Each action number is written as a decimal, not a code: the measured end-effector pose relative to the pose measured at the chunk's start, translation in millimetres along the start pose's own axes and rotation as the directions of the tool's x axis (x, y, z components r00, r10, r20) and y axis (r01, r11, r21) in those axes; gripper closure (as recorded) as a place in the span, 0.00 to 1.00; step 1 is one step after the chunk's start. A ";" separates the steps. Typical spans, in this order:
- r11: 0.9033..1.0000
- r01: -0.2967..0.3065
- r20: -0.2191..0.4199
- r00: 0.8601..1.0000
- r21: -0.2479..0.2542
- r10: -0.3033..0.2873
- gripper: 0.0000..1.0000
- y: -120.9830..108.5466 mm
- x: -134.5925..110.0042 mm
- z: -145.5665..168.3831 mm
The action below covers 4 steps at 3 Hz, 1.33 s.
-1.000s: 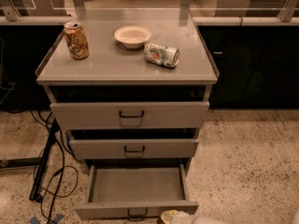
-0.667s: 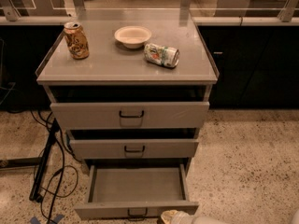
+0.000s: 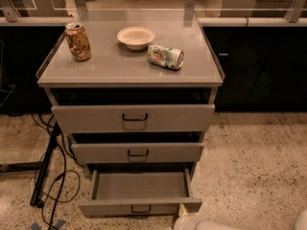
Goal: Close bottom drawer
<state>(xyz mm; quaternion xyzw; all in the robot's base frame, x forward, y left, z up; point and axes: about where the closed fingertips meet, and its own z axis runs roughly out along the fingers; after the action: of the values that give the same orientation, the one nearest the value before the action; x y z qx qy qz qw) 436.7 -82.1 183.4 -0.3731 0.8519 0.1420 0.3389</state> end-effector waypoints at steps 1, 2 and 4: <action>0.999 0.050 0.005 0.999 0.012 -0.050 0.19 -14.7 -16.5 18.5; 0.999 0.050 0.005 0.999 0.012 -0.050 0.42 -14.6 -16.4 18.4; 0.969 0.227 -0.007 0.974 0.102 -0.228 0.89 -91.2 -88.1 90.3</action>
Offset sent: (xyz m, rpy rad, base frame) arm 0.1596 0.0488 -0.0019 -0.1720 -0.1865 0.1760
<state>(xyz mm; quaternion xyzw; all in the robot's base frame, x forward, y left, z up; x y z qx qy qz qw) 589.4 -52.0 178.7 -0.4499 0.8089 0.0593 0.3739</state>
